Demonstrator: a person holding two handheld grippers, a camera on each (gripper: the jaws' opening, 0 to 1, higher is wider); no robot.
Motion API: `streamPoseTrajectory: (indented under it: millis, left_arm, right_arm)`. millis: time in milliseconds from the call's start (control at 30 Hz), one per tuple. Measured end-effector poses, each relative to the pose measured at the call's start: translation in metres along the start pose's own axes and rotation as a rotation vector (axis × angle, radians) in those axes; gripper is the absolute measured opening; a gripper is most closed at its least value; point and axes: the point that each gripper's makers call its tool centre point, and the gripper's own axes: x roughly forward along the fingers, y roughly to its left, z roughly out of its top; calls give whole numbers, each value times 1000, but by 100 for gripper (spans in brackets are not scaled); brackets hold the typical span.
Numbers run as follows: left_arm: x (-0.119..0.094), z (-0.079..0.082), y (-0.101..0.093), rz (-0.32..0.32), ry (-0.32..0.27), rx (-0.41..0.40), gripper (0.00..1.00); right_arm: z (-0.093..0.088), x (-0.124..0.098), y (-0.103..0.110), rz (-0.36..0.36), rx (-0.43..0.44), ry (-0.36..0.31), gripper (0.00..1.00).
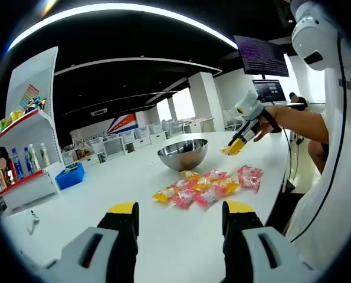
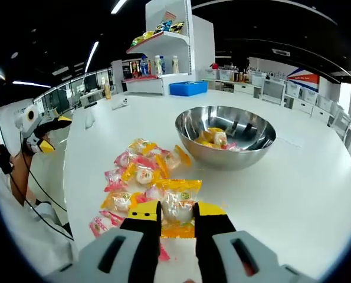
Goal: Pick up the marshmallows scattered on the table and place them into the bowl on the table
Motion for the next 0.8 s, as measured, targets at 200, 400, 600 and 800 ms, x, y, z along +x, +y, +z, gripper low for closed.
streamPoseTrajectory:
  millis: [200,400,600,800]
  left_arm:
    - [1,0,-2,-6,5,5,57]
    - [1,1,-1,-4,9,7,57]
    - [0,2,-1,-2,10,12,57]
    - [1,2,-2,-5,14,13,57]
  right_arm:
    - [31,-10,0,-12,-24,-82,22]
    - [56,-13,2,-12,-76,-127,22]
    - [81,-13,-6,-13,-115,-161,22]
    - [108,-13,-19,-27,-148,-191,22]
